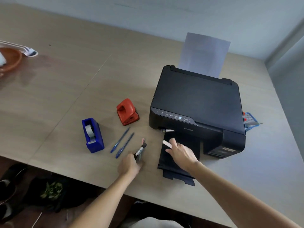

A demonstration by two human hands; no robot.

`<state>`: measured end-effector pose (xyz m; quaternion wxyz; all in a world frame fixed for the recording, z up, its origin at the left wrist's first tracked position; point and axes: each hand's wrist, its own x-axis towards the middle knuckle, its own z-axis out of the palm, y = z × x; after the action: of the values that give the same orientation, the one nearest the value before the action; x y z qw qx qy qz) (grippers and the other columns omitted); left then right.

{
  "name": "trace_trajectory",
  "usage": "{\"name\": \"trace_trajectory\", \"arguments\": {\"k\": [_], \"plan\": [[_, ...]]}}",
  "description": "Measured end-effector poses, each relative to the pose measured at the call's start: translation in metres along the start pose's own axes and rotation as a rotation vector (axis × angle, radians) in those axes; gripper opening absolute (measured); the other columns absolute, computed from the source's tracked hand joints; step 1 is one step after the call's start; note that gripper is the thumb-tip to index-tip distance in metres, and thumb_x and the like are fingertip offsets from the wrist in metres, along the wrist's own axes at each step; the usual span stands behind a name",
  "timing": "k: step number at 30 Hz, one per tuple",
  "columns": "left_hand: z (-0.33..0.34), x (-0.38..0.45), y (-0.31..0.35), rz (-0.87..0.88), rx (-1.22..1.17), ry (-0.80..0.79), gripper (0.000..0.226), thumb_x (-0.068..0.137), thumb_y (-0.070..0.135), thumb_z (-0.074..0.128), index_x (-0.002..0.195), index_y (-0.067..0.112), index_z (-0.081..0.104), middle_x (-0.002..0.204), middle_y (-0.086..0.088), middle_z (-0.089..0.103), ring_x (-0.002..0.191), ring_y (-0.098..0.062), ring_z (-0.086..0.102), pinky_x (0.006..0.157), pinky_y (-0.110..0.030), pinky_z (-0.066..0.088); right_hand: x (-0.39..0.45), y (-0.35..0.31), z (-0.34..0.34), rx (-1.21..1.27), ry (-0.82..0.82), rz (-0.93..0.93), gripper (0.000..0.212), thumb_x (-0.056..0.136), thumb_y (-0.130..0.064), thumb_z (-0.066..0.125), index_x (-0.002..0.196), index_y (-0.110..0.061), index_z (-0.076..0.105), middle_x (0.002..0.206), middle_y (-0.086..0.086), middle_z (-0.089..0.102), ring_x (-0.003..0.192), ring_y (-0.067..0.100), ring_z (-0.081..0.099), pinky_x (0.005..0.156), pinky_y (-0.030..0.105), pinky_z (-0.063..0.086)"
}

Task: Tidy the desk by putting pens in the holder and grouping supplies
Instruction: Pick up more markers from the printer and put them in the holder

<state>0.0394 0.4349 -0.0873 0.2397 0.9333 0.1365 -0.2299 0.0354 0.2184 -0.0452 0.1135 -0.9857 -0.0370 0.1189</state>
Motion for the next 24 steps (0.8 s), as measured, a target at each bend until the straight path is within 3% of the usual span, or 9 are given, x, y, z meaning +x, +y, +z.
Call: {"name": "trace_trajectory", "arguments": {"k": [2, 6, 9, 11, 14, 16, 19, 21, 24], "plan": [[0.009, 0.002, 0.002, 0.007, 0.008, -0.004, 0.035, 0.083, 0.043, 0.063, 0.104, 0.015, 0.058, 0.099, -0.006, 0.07, 0.095, -0.029, 0.068, 0.074, -0.034, 0.054, 0.02, -0.011, -0.003, -0.064, -0.029, 0.011, 0.045, 0.097, -0.038, 0.042, 0.133, -0.013, 0.031, 0.092, 0.014, 0.07, 0.076, 0.038, 0.065, 0.056, 0.038, 0.044], [0.014, 0.003, -0.001, 0.077, 0.098, 0.029, 0.024, 0.095, 0.028, 0.051, 0.106, 0.009, 0.06, 0.105, -0.011, 0.07, 0.098, -0.031, 0.068, 0.075, -0.038, 0.054, 0.054, -0.014, -0.001, -0.215, -0.096, 0.1, 0.062, 0.094, -0.013, 0.044, 0.148, -0.019, 0.013, 0.096, 0.014, 0.07, 0.067, 0.033, 0.061, 0.054, 0.036, 0.046], [0.013, 0.001, -0.012, 0.141, 0.114, 0.03, 0.024, 0.096, 0.024, 0.049, 0.11, 0.007, 0.057, 0.111, -0.012, 0.066, 0.104, -0.03, 0.065, 0.08, -0.039, 0.052, 0.064, -0.011, 0.003, -0.273, -0.118, 0.146, 0.057, 0.089, 0.001, 0.046, 0.14, -0.013, 0.028, 0.104, 0.018, 0.068, 0.078, 0.037, 0.067, 0.061, 0.042, 0.057], [0.008, -0.002, -0.022, 0.2, 0.07, 0.024, 0.024, 0.097, 0.024, 0.047, 0.11, 0.006, 0.056, 0.111, -0.012, 0.064, 0.102, -0.029, 0.064, 0.082, -0.038, 0.052, 0.061, -0.007, 0.003, -0.286, -0.114, 0.147, 0.05, 0.086, 0.005, 0.045, 0.133, -0.011, 0.036, 0.101, 0.017, 0.067, 0.081, 0.038, 0.067, 0.061, 0.042, 0.055], [-0.007, -0.012, -0.029, 0.273, 0.002, -0.027, 0.021, 0.1, 0.026, 0.041, 0.101, 0.007, 0.05, 0.095, -0.01, 0.064, 0.083, -0.025, 0.065, 0.07, -0.037, 0.052, 0.046, 0.009, 0.007, -0.302, -0.038, 0.04, 0.033, 0.089, -0.005, 0.053, 0.121, -0.009, 0.046, 0.11, 0.015, 0.056, 0.087, 0.036, 0.061, 0.051, 0.037, 0.042], [-0.021, -0.021, -0.026, 0.282, -0.108, -0.079, 0.017, 0.101, 0.025, 0.04, 0.094, 0.01, 0.045, 0.082, -0.005, 0.063, 0.068, -0.019, 0.063, 0.063, -0.036, 0.053, 0.032, 0.021, 0.009, -0.285, 0.083, -0.113, 0.023, 0.087, -0.013, 0.062, 0.106, -0.008, 0.052, 0.103, 0.014, 0.053, 0.085, 0.032, 0.056, 0.047, 0.033, 0.038], [-0.051, -0.032, -0.005, 0.338, -0.184, -0.105, 0.018, 0.1, 0.026, 0.042, 0.086, 0.015, 0.043, 0.075, -0.001, 0.057, 0.064, -0.014, 0.056, 0.062, -0.03, 0.048, 0.002, 0.028, -0.012, -0.089, 0.159, -0.295, 0.013, 0.094, -0.024, 0.05, 0.095, -0.011, 0.051, 0.082, 0.008, 0.06, 0.079, 0.024, 0.049, 0.059, 0.036, 0.048], [-0.074, -0.035, 0.014, 0.392, -0.18, -0.077, 0.014, 0.099, 0.029, 0.043, 0.089, 0.019, 0.043, 0.076, -0.007, 0.058, 0.068, -0.02, 0.058, 0.065, -0.032, 0.047, -0.021, 0.025, -0.043, 0.134, 0.207, -0.289, 0.018, 0.098, -0.027, 0.04, 0.101, -0.011, 0.049, 0.089, 0.007, 0.062, 0.086, 0.022, 0.046, 0.072, 0.034, 0.045], [-0.105, -0.045, 0.074, 0.47, -0.2, -0.119, 0.016, 0.099, 0.029, 0.043, 0.088, 0.038, 0.037, 0.082, -0.014, 0.055, 0.071, -0.029, 0.055, 0.074, -0.043, 0.049, -0.058, 0.036, -0.106, 0.536, 0.362, -0.167, 0.024, 0.096, -0.03, 0.031, 0.098, -0.013, 0.049, 0.097, 0.005, 0.056, 0.086, 0.021, 0.05, 0.076, 0.03, 0.043]]}}
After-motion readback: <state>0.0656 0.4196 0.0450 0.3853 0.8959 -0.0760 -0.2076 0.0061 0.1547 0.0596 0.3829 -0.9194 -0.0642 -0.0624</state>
